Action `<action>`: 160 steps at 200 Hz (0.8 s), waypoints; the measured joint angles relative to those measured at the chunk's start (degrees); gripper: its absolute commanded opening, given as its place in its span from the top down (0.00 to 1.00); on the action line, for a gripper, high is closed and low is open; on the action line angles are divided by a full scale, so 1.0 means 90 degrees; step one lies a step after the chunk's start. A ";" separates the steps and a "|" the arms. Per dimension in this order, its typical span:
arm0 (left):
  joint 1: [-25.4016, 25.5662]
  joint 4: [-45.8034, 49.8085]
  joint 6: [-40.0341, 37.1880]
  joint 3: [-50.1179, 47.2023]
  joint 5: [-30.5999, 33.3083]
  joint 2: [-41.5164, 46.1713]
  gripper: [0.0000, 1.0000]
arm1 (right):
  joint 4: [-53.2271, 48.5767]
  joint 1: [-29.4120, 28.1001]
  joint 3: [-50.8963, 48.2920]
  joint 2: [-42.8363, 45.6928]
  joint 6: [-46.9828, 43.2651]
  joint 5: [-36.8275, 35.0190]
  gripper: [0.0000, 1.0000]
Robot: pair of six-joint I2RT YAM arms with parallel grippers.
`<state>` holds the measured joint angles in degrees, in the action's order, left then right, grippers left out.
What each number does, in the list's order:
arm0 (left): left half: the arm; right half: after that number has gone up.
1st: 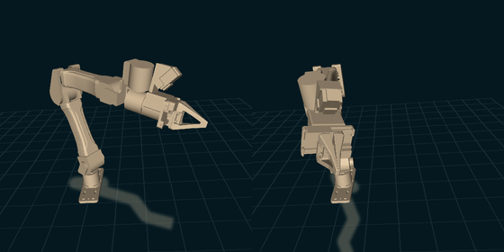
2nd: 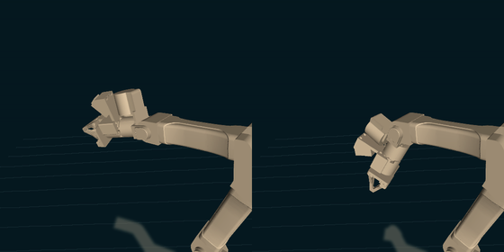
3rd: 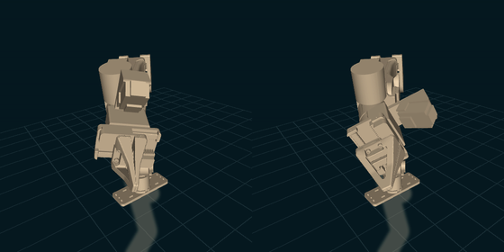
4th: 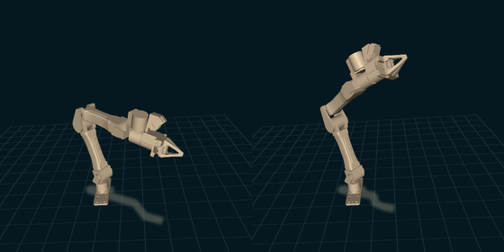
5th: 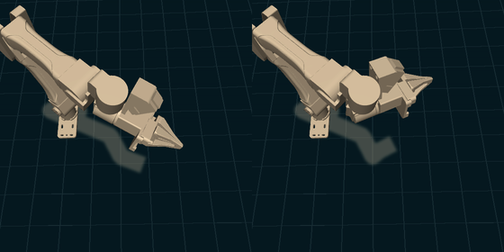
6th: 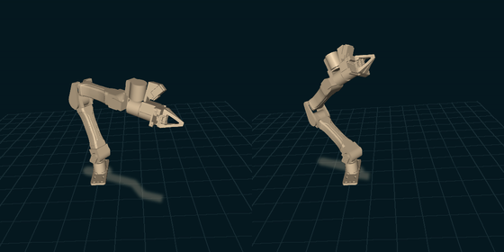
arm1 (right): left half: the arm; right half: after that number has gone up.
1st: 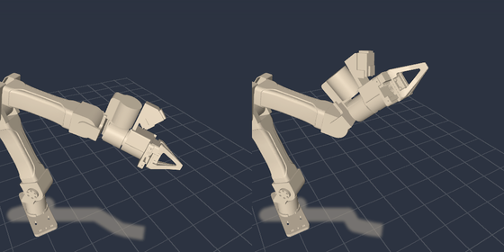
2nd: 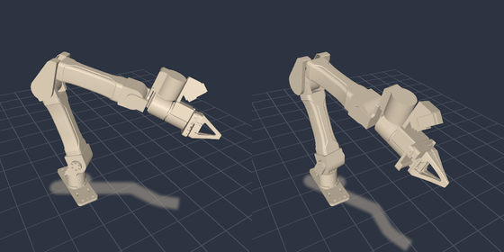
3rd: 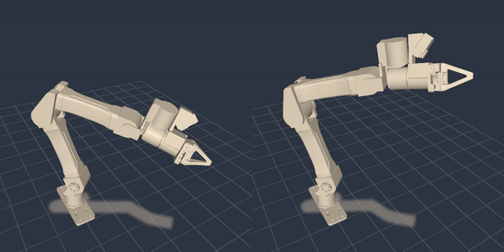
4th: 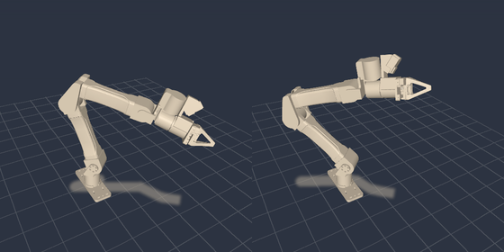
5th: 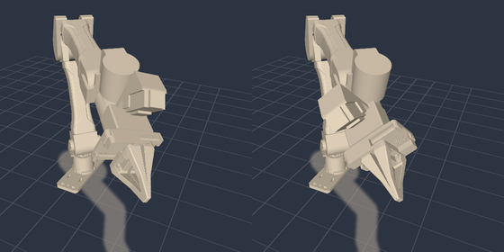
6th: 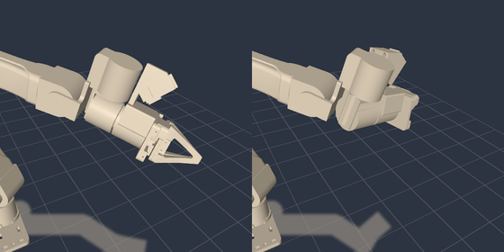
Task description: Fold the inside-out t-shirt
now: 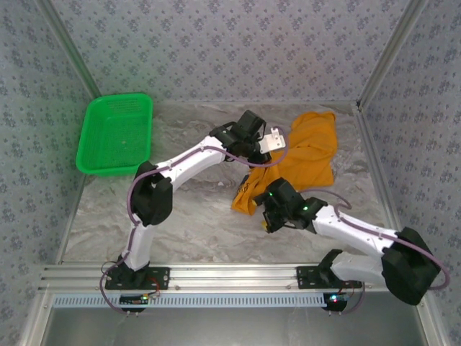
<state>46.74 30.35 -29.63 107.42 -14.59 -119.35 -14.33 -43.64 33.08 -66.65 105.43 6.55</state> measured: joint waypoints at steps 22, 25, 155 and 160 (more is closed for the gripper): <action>-0.0005 -0.0022 0.0044 0.0000 -0.0061 0.0002 1.00 | 0.0534 -0.0053 -0.0024 -0.0500 0.0374 -0.0041 0.26; -0.0005 -0.0022 0.0044 -0.0002 -0.0070 0.0002 1.00 | 0.0614 -0.0063 -0.0024 -0.0561 0.0413 -0.0041 0.26; -0.0651 0.0005 0.0675 0.0005 0.0005 0.0413 1.00 | -0.0248 0.0083 0.1552 -0.1707 -0.0617 -0.0653 1.00; -0.0743 0.0044 0.0763 0.0022 0.0032 0.0481 1.00 | -0.0554 0.0148 0.1826 -0.1605 -0.0826 -0.0816 1.00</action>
<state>40.05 30.74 -22.76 107.61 -14.31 -115.02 -19.31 -42.30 49.52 -81.10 98.00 -0.80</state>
